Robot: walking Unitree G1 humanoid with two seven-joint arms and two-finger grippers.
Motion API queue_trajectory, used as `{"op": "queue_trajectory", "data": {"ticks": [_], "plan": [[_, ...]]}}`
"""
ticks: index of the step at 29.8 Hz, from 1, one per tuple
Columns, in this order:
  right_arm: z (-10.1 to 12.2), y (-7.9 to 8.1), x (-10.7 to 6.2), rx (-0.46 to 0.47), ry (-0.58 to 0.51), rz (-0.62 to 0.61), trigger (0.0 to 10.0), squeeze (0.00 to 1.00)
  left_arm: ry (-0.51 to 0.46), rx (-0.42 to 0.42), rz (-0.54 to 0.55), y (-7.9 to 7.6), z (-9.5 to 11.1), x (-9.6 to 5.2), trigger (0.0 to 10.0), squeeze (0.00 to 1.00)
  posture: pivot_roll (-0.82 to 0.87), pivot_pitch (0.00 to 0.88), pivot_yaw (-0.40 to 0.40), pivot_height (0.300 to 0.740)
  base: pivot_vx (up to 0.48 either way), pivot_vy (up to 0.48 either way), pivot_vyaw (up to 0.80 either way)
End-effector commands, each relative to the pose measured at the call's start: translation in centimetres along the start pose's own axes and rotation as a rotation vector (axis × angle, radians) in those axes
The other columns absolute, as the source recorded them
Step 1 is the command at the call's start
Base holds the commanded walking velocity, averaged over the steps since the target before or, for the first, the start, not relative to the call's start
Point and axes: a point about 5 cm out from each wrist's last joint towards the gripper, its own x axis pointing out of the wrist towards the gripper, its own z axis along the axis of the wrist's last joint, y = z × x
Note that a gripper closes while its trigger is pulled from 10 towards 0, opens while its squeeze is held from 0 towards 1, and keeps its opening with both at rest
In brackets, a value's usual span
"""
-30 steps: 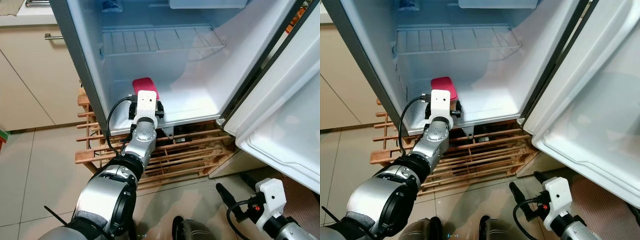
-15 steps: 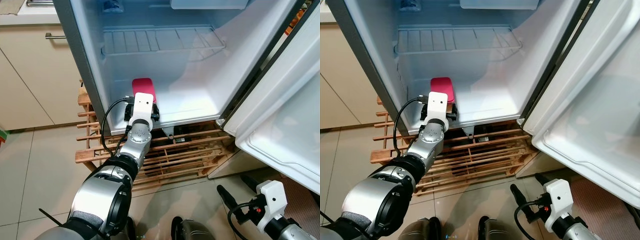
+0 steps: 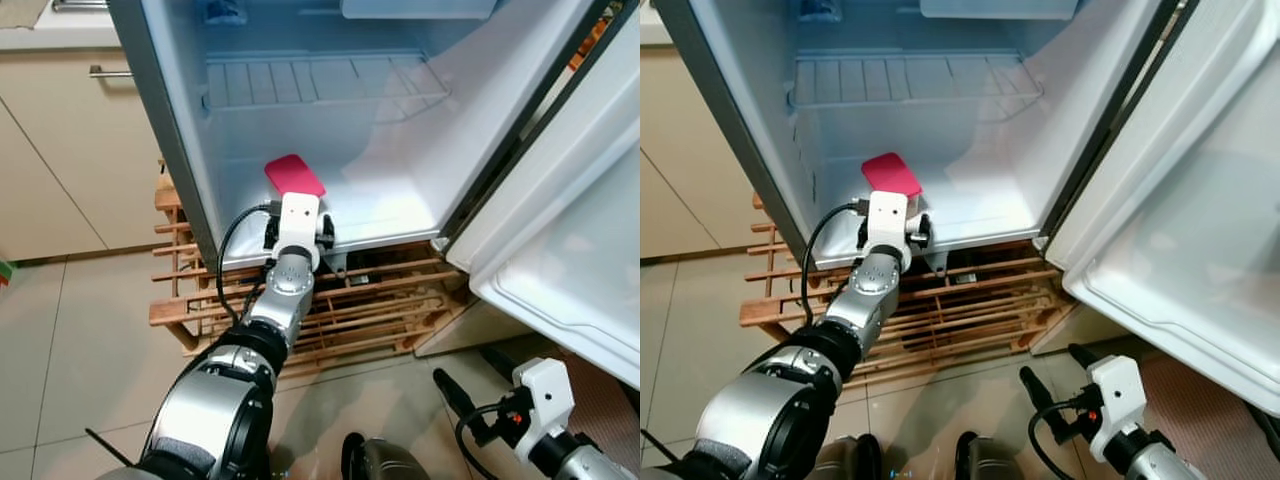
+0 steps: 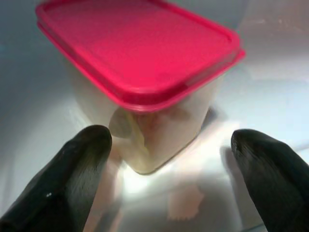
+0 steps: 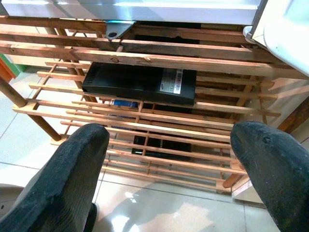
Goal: Restocking fridge
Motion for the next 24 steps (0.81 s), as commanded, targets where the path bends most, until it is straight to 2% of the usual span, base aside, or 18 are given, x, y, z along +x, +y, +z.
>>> {"op": "queue_trajectory", "data": {"ticks": [1,8,9,10,11,12,18,19,21,23,24], "plan": [[-0.3,-0.6,-0.5,0.002,0.013,-0.009,10.0,0.0,0.013,0.007,-0.034,-1.2,-0.3,-0.6,10.0,0.0,-0.11,0.145,-0.105,0.74,0.0,0.0,0.0],[-0.3,-0.7,-0.4,0.002,0.014,-0.008,10.0,0.0,-0.043,0.038,-0.042,-1.1,0.3,-1.0,10.0,0.0,-0.11,0.143,-0.105,0.74,0.0,0.0,0.0],[-0.3,-0.7,-0.5,0.001,0.014,-0.01,10.0,0.0,-0.067,0.037,-0.042,-0.7,0.5,-1.2,10.0,0.1,-0.11,0.142,-0.105,0.74,0.0,0.0,0.0],[-0.3,-0.7,-0.5,0.001,0.014,-0.01,10.0,0.0,-0.067,0.037,-0.042,-0.7,0.5,-1.2,10.0,0.1,-0.11,0.142,-0.105,0.74,0.0,0.0,0.0],[-0.3,-0.7,-0.5,0.0,0.015,-0.01,10.0,0.0,-0.07,0.042,-0.047,-0.6,0.6,-1.4,10.0,0.96,-0.11,0.143,-0.105,0.74,0.0,0.0,0.0],[-0.3,-0.8,-0.5,0.0,0.016,-0.011,10.0,0.0,-0.075,0.046,-0.053,-0.5,0.7,-1.5,10.0,1.0,-0.11,0.143,-0.105,0.74,0.0,0.0,0.0],[-0.4,-0.9,-0.5,-0.002,0.023,-0.013,10.0,0.0,-0.085,0.046,-0.102,-0.2,1.1,-2.5,10.0,1.0,-0.1,0.138,-0.108,0.74,0.0,0.0,0.0],[-0.4,-0.9,-0.5,-0.002,0.024,-0.013,10.0,0.0,-0.083,0.038,-0.11,-0.3,1.3,-2.7,10.0,0.0,-0.1,0.137,-0.108,0.74,0.0,0.0,0.0],[-0.5,-1.0,-0.5,-0.003,0.027,-0.014,10.0,0.0,-0.086,0.012,-0.131,-0.5,1.8,-3.5,10.0,0.0,-0.1,0.132,-0.109,0.74,0.0,0.0,0.0],[-0.5,-1.0,-0.5,-0.003,0.027,-0.014,10.0,0.0,-0.086,0.012,-0.131,-0.5,1.8,-3.5,10.0,0.0,-0.1,0.132,-0.109,0.74,0.0,0.0,0.0],[-0.5,-1.1,-0.5,-0.003,0.027,-0.014,10.0,0.0,-0.098,-0.003,-0.161,-0.8,2.2,-4.0,0.0,0.0,-0.09,0.128,-0.11,0.74,0.0,0.0,0.0]]}}
